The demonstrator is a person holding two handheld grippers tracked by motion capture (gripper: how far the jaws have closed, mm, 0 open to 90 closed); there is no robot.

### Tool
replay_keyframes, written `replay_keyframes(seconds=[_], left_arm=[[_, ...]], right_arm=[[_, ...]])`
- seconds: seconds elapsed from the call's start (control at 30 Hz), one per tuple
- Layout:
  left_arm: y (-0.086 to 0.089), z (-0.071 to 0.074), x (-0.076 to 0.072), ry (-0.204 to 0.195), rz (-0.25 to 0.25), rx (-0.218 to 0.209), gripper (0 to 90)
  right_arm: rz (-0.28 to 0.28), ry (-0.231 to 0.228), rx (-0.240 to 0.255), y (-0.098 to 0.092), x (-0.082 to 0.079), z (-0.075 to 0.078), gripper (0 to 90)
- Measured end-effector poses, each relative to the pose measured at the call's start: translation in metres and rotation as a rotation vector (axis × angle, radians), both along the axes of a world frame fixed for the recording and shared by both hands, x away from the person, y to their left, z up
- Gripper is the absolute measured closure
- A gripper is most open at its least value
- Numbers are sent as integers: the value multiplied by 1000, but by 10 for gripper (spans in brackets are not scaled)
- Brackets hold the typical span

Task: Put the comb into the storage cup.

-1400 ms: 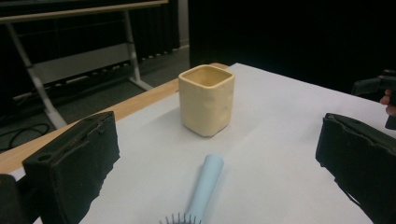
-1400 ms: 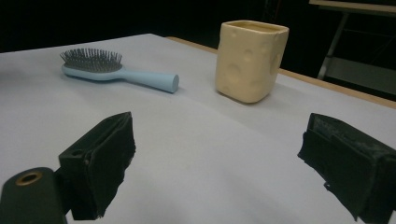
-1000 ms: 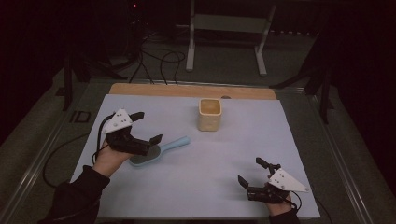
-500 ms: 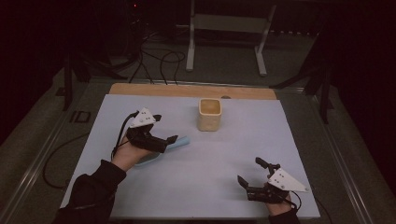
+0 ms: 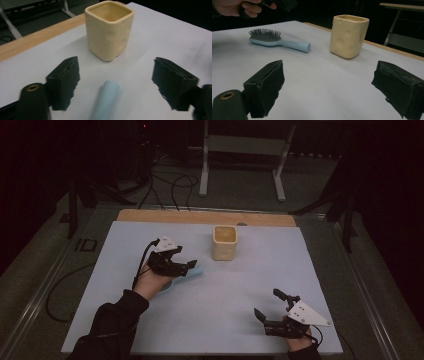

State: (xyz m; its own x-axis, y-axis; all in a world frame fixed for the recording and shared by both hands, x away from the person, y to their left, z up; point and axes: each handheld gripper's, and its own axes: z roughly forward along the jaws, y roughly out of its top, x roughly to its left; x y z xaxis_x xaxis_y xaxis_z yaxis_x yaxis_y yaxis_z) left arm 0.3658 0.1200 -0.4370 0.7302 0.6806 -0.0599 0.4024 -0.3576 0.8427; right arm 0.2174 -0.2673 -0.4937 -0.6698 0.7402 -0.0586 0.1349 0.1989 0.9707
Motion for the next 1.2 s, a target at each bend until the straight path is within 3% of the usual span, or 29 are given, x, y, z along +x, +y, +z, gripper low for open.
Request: replay_keyframes(seconds=[0.03, 0.2, 0.37, 0.4, 0.47, 0.6, 0.7, 0.83, 0.97, 1.2], left_arm=[[-1, -1, 2, 6, 2, 4, 315], [-11, -7, 5, 8, 2, 47, 409], [-19, -12, 10, 35, 20, 63, 588], [-22, -14, 13, 46, 35, 75, 588], [-24, -17, 16, 73, 42, 79, 693], [-27, -24, 22, 123, 62, 92, 779], [-29, -29, 26, 139, 74, 110, 852], [-32, -35, 31, 181, 114, 103, 896], [-37, -42, 37, 194, 140, 153, 899], [-41, -52, 43, 244, 162, 176, 900]], right_arm=[[1, -3, 2, 0, 0, 0, 93], [3, -2, 3, 0, 0, 0, 93], [5, -3, 2, 0, 0, 0, 93], [6, -2, 4, 0, 0, 1, 93], [8, -7, 5, 0, 0, 1, 93], [9, -1, 10, 0, 0, 1, 92], [14, -4, 3, 0, -1, 1, 93], [16, -2, 11, 0, -1, 1, 93], [14, -3, 6, 0, 0, 1, 92], [18, -2, 13, 0, -1, 1, 93]])
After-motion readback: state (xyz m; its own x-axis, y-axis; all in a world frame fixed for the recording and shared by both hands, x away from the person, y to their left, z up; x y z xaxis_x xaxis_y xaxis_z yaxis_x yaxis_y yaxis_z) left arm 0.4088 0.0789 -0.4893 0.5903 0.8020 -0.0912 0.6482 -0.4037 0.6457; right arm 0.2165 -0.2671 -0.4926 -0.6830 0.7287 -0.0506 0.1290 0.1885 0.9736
